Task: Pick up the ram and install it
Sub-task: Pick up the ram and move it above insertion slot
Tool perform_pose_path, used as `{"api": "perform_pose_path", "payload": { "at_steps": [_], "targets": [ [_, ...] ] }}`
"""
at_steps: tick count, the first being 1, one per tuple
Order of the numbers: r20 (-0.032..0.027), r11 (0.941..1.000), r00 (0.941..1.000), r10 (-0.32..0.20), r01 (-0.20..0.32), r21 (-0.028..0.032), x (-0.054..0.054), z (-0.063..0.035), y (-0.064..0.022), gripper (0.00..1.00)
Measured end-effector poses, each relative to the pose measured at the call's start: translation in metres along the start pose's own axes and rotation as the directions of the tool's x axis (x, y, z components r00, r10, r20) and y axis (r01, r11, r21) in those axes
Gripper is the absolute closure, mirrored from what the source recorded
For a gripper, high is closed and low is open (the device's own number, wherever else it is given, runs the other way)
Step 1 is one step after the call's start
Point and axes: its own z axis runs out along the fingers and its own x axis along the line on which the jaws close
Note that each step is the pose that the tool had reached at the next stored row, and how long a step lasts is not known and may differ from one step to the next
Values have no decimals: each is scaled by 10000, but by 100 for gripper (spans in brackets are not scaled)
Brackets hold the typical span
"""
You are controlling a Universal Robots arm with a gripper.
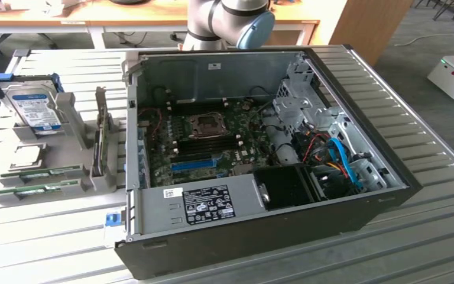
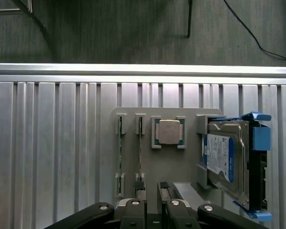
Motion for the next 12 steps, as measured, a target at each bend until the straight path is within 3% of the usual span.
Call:
{"api": "perform_pose_path", "payload": {
  "at_steps": [12],
  "targets": [
    [1,10000,10000,0,0,0,5,217,-10,76]
  ]
}}
